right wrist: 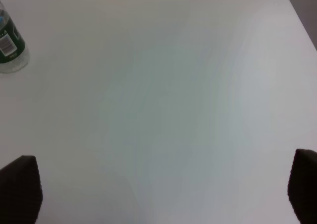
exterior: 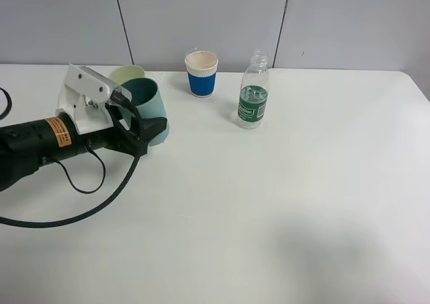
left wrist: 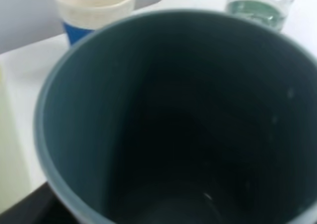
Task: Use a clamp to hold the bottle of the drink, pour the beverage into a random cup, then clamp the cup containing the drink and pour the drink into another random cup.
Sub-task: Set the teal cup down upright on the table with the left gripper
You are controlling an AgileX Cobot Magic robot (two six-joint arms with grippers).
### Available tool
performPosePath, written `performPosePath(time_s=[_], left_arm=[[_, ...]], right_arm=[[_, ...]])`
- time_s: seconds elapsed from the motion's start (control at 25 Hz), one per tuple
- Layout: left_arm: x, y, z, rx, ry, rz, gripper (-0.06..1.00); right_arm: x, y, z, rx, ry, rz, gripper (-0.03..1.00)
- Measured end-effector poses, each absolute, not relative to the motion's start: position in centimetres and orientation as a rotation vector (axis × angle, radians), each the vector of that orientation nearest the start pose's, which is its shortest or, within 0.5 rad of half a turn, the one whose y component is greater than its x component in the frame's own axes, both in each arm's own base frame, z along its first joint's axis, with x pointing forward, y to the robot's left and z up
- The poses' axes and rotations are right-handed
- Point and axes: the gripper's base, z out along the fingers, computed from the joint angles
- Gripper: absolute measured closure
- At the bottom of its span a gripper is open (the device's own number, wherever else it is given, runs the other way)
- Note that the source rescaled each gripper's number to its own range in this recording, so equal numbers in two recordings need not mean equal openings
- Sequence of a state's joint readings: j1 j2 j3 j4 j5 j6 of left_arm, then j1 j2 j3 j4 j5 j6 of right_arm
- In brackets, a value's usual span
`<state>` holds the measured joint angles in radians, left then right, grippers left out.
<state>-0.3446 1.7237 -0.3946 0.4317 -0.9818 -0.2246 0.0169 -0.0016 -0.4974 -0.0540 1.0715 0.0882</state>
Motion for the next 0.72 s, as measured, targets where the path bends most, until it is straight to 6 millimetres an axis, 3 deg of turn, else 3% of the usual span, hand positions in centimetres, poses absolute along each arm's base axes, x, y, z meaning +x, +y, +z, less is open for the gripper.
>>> performPosePath(time_s=[0.44, 0.72], left_arm=[[23.9, -12.2, 10.2, 0.82, 1.757, -0.424, 0.94], [23.7, -12.1, 8.4, 0.842, 1.812, -0.427, 0.94]], right_arm=[[-0.5, -0.4, 27.6, 0.076, 2.053, 0.0, -0.03], [-0.5, -0.4, 27.6, 0.076, 2.053, 0.0, -0.03]])
